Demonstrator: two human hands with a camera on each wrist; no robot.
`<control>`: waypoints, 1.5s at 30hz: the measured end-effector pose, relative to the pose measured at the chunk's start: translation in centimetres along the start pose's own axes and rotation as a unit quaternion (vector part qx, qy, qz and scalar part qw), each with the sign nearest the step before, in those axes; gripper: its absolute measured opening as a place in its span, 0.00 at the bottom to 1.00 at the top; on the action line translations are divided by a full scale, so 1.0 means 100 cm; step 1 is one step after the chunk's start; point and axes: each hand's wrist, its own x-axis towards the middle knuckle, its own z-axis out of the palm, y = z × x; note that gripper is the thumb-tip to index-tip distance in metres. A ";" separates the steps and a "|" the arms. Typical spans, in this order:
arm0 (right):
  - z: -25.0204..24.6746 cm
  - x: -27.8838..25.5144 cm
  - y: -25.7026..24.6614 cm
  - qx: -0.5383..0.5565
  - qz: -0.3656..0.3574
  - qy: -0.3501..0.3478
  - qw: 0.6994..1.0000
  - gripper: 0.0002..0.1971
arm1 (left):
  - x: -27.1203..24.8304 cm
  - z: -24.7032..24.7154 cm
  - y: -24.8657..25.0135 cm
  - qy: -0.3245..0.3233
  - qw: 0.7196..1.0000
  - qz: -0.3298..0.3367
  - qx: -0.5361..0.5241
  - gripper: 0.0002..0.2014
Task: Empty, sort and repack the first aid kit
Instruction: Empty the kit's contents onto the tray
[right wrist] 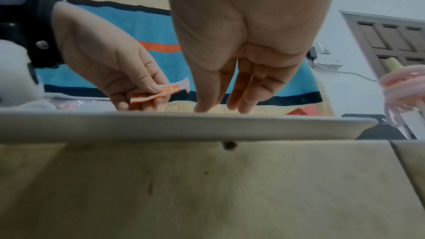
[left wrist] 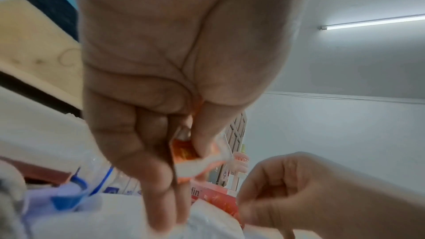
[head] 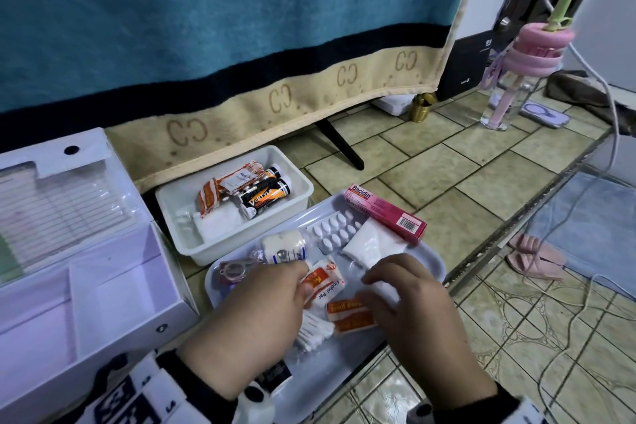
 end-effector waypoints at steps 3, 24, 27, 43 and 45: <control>-0.009 0.006 0.000 0.144 0.077 0.059 0.985 0.05 | -0.001 -0.005 0.006 0.039 0.999 -0.004 -0.017 0.10; -0.008 0.020 -0.032 -0.061 0.124 -0.020 0.990 0.16 | -0.028 -0.034 -0.036 0.157 0.979 -0.056 -0.117 0.07; -0.014 0.036 -0.058 -0.021 0.047 0.015 0.999 0.14 | -0.050 -0.055 -0.047 0.195 0.969 -0.084 -0.126 0.06; 0.081 0.105 -0.307 -0.038 -0.343 -0.327 0.880 0.20 | -0.163 -0.170 -0.185 0.131 0.962 -0.222 0.093 0.23; 0.095 0.108 -0.322 -0.040 -0.362 -0.307 0.879 0.21 | -0.163 -0.176 -0.192 0.129 0.960 -0.210 0.131 0.29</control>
